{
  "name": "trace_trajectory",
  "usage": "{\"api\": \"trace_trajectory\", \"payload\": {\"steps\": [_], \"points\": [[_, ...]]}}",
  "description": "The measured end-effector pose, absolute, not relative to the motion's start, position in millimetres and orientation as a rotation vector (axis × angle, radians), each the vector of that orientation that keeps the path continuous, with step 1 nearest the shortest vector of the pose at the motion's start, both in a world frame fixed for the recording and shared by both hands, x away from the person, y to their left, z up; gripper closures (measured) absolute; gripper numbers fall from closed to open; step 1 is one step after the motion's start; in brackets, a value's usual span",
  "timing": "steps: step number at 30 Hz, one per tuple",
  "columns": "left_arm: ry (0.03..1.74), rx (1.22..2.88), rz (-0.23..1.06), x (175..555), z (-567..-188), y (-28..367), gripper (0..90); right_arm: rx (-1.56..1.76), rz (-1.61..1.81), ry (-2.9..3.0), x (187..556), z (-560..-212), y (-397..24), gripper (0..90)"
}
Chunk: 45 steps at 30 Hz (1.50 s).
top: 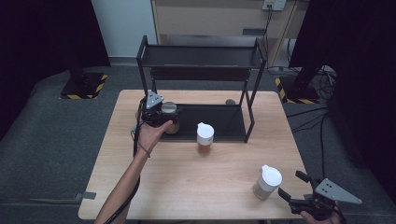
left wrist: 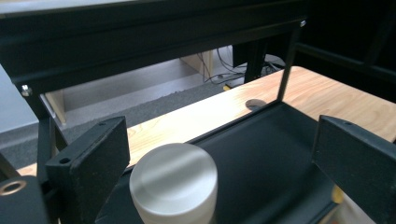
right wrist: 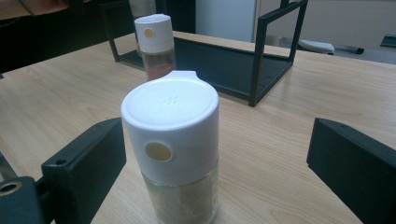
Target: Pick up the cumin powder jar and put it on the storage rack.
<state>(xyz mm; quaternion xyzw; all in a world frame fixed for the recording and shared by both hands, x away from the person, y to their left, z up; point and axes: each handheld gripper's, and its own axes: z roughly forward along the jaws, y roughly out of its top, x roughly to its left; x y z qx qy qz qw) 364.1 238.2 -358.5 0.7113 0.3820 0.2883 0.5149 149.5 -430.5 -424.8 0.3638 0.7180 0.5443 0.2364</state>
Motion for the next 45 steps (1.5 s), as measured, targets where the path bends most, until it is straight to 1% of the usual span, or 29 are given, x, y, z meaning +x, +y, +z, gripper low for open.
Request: {"api": "trace_trajectory", "payload": {"steps": [9, 14, 20, 29, 45], "points": [[0.810, 1.771, 0.666, 339.9, -337.1, 250.2, 3.2, 1.000, 1.488, 1.973, 149.8, -424.2, -429.4, 5.0], [0.777, 1.750, 0.608, 326.4, -333.8, 259.3, 3.1, 0.996, 1.485, 1.975, 150.1, -424.2, -429.1, 5.0], [0.725, 1.747, 0.596, 307.2, -332.3, 265.8, 3.1, 0.995, 1.485, 1.975, 149.8, -424.0, -428.8, 5.0], [0.684, 1.728, 0.583, 282.7, -338.4, 278.1, 3.0, 0.992, 1.481, 1.977, 149.8, -423.7, -427.9, 5.0], [0.717, 1.685, 0.569, 247.6, -368.6, 303.3, 2.8, 0.991, 1.476, 1.982, 150.3, -423.1, -427.4, 5.0]]}}
